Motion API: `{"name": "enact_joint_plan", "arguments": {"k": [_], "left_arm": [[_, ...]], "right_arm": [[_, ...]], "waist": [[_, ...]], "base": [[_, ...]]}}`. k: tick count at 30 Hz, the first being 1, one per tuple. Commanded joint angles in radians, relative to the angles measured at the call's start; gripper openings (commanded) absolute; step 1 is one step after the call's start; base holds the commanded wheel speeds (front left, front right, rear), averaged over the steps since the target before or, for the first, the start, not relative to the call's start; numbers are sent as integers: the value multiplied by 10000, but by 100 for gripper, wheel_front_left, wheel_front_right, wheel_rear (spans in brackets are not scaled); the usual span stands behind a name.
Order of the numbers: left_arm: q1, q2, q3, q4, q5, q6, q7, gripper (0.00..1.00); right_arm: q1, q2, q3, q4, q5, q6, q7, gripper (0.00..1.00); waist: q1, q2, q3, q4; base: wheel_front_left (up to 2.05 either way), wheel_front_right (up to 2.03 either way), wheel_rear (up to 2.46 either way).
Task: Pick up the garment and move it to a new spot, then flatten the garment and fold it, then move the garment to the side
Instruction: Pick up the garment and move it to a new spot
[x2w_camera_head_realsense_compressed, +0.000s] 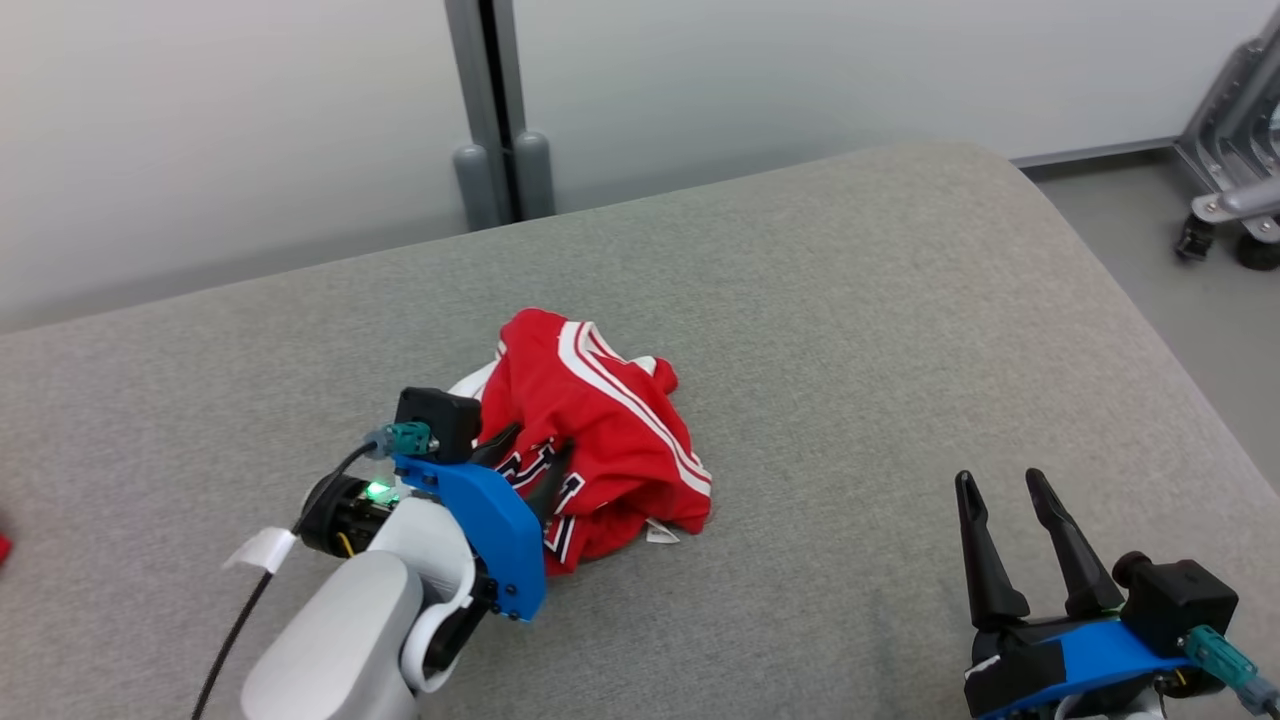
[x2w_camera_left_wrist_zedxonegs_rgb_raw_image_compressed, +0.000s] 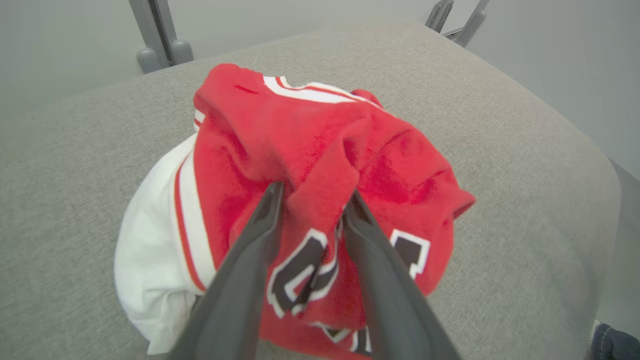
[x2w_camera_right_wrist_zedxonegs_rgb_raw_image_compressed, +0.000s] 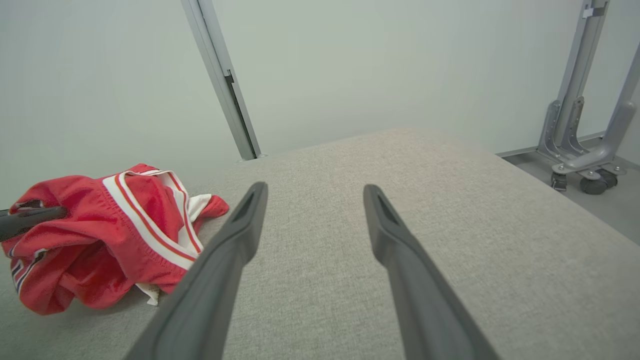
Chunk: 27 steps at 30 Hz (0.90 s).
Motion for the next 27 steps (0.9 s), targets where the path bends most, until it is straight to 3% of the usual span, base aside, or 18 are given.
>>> {"name": "enact_joint_plan", "arguments": {"k": [1, 8, 14, 21, 27], "left_arm": [[75, -126, -2, 111, 44, -35, -379, 100], [491, -342, 517, -71, -337, -210, -2865, 100], [1601, 6, 1085, -703, -127, 305, -4545, 100], [2921, 217, 2119, -2180, 603, 1271, -4973, 100], [3842, 48, 2987, -2888, 1158, 1312, -4978, 100]], "right_arm": [[118, -49, -53, -60, -92, 5, 21, 100], [366, -49, -286, -253, -262, 5, 237, 100], [550, -46, -706, -419, -351, 5, 353, 100], [701, -49, -1169, -507, -538, 5, 530, 100], [751, -48, -1328, -388, -674, 5, 690, 100]], "waist": [[0, 0, -40, 138], [0, 0, -451, 869], [0, 0, -752, 1552], [0, 0, -837, 2406], [0, 0, -883, 2785]], "base": [[0, 0, 0], [0, 0, 0], [0, 0, 0], [0, 0, 0], [0, 0, 0]]}}
